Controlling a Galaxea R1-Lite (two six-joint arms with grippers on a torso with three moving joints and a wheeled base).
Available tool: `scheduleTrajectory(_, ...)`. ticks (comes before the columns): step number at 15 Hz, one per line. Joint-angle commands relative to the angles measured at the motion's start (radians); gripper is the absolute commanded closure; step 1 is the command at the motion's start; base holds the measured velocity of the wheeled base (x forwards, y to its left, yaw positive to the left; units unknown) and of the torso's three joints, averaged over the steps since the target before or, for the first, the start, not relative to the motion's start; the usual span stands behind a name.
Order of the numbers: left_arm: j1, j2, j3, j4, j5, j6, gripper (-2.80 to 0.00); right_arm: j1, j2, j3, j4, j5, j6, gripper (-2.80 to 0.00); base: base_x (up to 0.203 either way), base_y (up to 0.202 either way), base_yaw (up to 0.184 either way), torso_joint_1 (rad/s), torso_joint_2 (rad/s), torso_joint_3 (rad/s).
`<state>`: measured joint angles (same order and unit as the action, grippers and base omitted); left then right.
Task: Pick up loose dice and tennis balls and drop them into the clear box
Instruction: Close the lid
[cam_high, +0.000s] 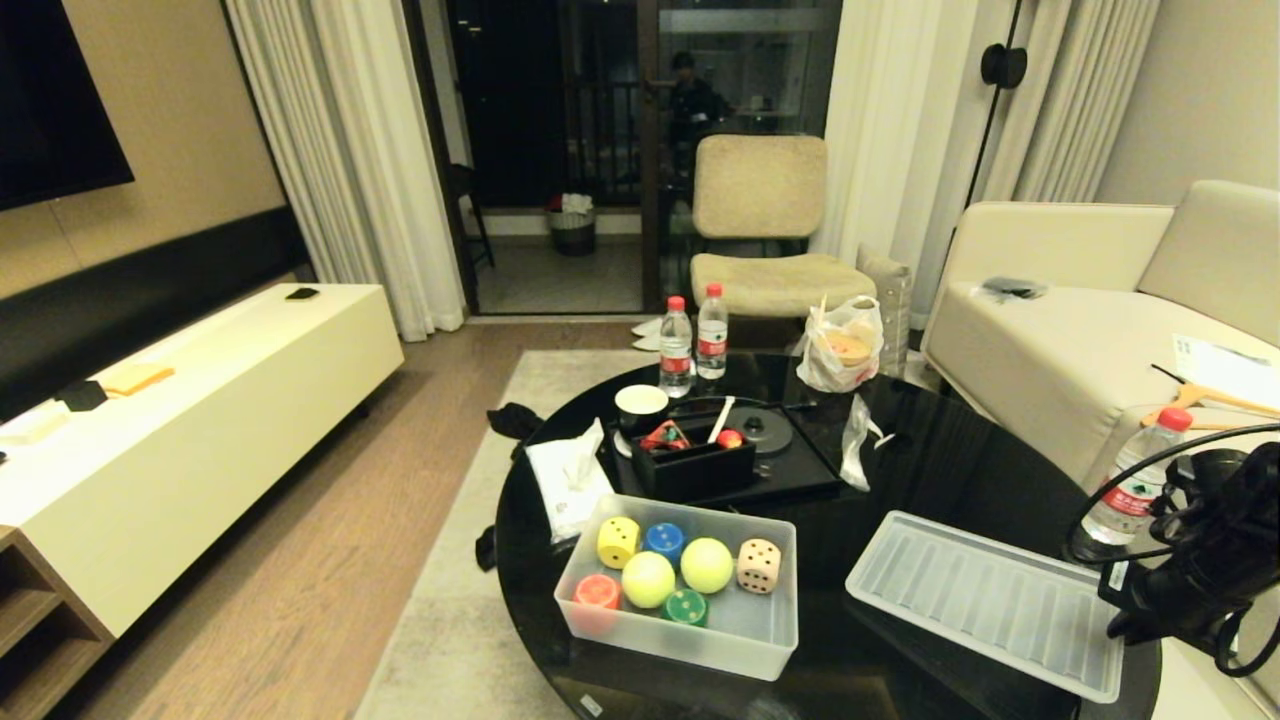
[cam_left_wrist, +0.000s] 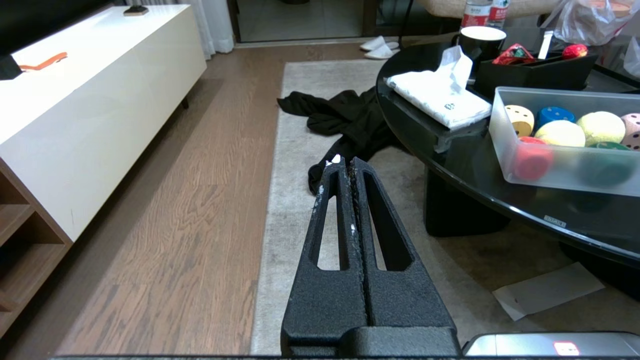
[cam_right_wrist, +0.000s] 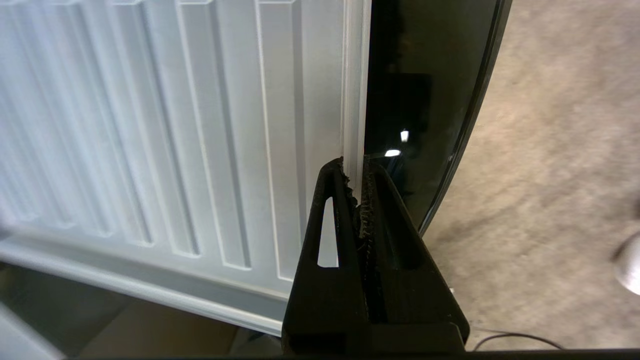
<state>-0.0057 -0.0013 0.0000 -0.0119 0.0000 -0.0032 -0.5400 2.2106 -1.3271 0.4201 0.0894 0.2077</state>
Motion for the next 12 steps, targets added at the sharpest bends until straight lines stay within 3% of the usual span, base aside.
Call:
scheduleTrajectory(1, 0.001, 0.001, 0.002, 0.0, 0.0, 0.0, 0.0, -0.018, -0.057, 0.017, 0.002, 0.046, 0.001, 0.0, 0.0, 0.0, 0.0, 0.0, 0.0, 0.0)
scheduleTrajectory(12, 0.0, 0.001, 0.003, 0.0, 0.0, 0.0, 0.0, -0.078, -0.154, 0.042, 0.003, 0.113, -0.002, 0.0, 0.0, 0.0, 0.0, 0.0, 0.0, 0.0)
